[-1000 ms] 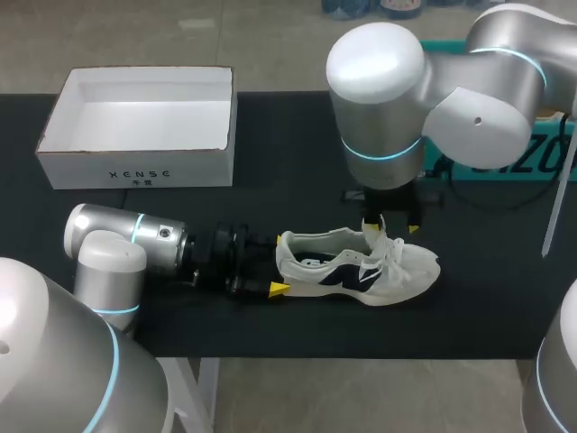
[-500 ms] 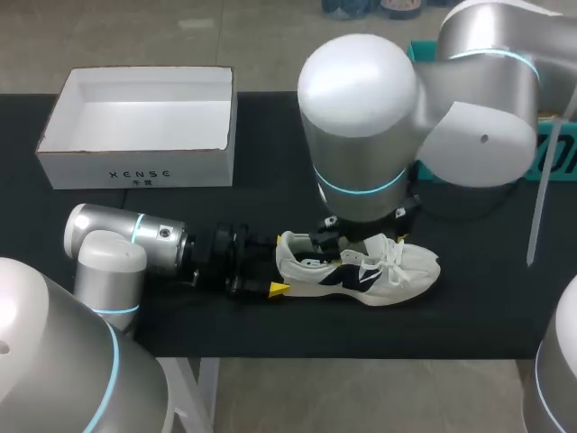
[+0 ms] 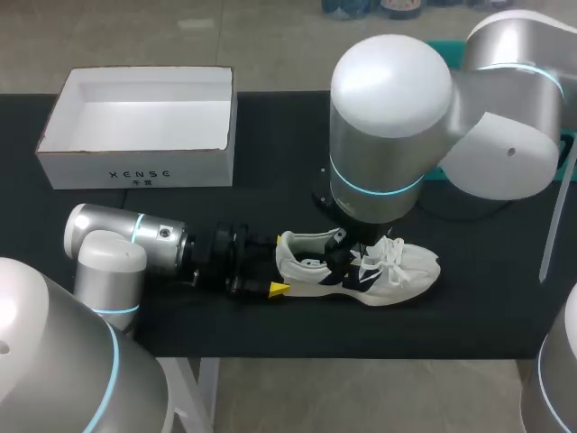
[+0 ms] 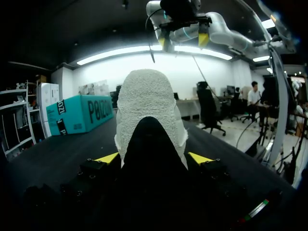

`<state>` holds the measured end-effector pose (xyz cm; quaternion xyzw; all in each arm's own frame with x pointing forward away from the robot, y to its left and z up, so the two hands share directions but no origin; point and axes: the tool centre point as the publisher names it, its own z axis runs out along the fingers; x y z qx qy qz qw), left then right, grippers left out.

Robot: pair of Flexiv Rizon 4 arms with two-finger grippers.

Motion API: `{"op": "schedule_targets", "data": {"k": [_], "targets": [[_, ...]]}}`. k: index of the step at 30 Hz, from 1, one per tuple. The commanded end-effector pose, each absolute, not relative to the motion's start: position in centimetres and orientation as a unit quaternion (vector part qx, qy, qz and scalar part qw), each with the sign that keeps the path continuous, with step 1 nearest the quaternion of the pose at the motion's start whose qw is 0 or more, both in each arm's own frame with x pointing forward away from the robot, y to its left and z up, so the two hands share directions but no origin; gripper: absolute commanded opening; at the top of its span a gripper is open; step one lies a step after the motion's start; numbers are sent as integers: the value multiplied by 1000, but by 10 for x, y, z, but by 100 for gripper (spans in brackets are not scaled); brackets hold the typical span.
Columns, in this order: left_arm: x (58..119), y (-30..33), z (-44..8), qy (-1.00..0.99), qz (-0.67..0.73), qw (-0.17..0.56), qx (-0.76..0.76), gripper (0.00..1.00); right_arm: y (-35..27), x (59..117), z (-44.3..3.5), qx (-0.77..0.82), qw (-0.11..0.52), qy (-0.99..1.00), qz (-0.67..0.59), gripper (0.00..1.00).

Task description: Take the shoe out of the shoebox, open the shoe tongue, remove and reinsert the insole, then place the shoe into the shoebox

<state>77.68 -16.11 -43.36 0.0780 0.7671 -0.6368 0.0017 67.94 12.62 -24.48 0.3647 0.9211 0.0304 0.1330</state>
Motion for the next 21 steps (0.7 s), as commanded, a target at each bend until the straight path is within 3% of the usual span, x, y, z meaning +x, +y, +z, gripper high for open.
{"op": "schedule_targets", "data": {"k": [1, 11, 12, 13, 14, 15, 16, 21], "targets": [[776, -163, -436, 767, -636, 3, 78, 0, 126, 677, -248, 7, 38, 998, 40, 100], [776, -163, -436, 767, -636, 3, 78, 0, 146, 683, -254, -50, 13, 998, 40, 100], [776, -163, -436, 767, -636, 3, 78, 0, 150, 684, -255, -53, 13, 998, 37, 93], [776, -163, -436, 767, -636, 3, 78, 0, 152, 685, -257, -54, 12, 998, 36, 50], [776, -163, -436, 767, -636, 3, 78, 0, 155, 686, -258, -59, 10, 998, 36, 40], [776, -163, -436, 767, -636, 3, 78, 0, 158, 687, -259, -64, 8, 997, 32, 14], [776, -163, -436, 767, -636, 3, 78, 0, 161, 688, -261, -65, 7, 998, 26, 0], [776, -163, -436, 767, -636, 3, 78, 0, 165, 702, -275, -60, 4, 998, 18, 0]]}}
